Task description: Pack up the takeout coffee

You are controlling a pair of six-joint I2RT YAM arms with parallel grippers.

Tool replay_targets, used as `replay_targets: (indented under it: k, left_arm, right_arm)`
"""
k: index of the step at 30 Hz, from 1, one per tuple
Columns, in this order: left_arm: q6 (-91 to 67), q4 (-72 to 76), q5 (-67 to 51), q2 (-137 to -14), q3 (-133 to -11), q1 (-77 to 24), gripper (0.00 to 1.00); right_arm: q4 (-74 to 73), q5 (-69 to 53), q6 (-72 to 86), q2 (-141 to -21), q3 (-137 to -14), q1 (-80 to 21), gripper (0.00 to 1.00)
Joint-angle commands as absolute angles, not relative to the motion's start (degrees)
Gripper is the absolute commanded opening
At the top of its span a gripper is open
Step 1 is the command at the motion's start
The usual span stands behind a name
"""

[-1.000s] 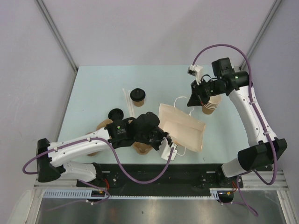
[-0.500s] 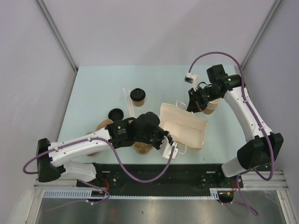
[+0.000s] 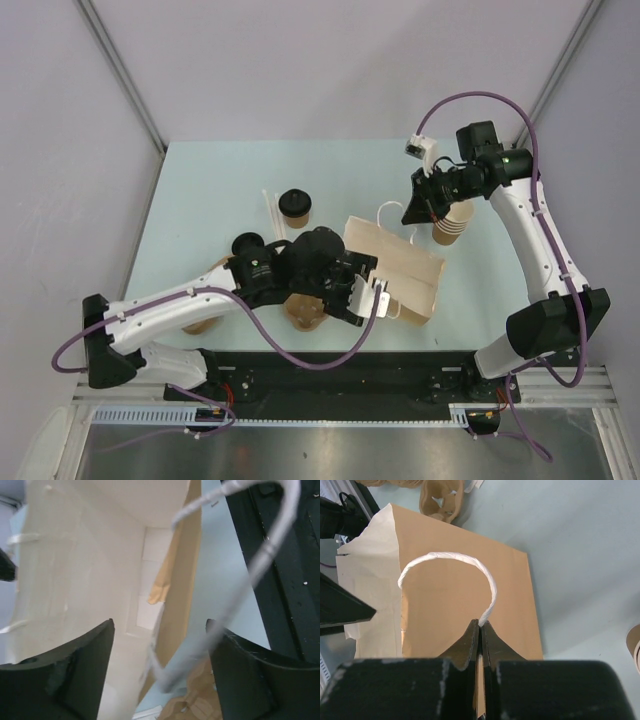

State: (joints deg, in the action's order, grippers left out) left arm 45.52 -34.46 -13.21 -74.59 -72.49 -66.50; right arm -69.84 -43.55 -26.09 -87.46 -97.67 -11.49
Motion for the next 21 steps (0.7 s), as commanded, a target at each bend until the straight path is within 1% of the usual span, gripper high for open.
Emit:
replay_targets:
  k: [1,2,4,7,13,14,16,19,21]
  left_arm:
    - [38.86,-33.75,-17.05,-71.54,-77.6,-65.57,0.86]
    - [38.15,-33.75,-17.4,-71.37,-78.56,-65.22,0.96]
    - [36.14,-33.75,-17.93,-70.93,-79.54,-64.43,0.97]
    - [31.58,-33.22,-20.91,-69.88,-81.47,-60.92,0.98]
    - [18.4,-31.55,-30.13,-65.66,-82.97,-47.39,1.0]
    - [17.5,-31.81,-30.76,-65.13,-82.36,-43.98,0.99]
    - [16.35,-32.78,-31.2,-64.25,-81.13,-40.89,1.0]
    - [14.6,-33.66,-32.43,-62.84,-77.62,-34.64,0.99]
    - [13.19,-33.92,-32.43,-62.49,-75.07,-30.69,0.99]
  right_arm:
    - [-69.43,-43.68,-25.58,-86.04,-99.49,-11.43,0.04]
    - [-69.35,-43.25,-25.49,-86.04,-99.49,-11.43,0.03]
    - [-69.26,-42.98,-25.31,-86.04,-99.58,-11.25,0.03]
    - [-69.17,-43.07,-24.79,-85.78,-99.58,-10.9,0.03]
    - [-69.26,-43.33,-23.82,-84.99,-98.97,-9.5,0.0]
    - [-69.26,-43.68,-23.73,-84.99,-98.88,-9.23,0.0]
    - [-69.35,-43.94,-23.64,-85.08,-98.96,-8.88,0.0]
    - [-69.17,-44.3,-23.47,-85.17,-99.67,-8.79,0.05]
    - [-69.26,-43.86,-23.55,-85.52,-100.28,-8.79,0.11]
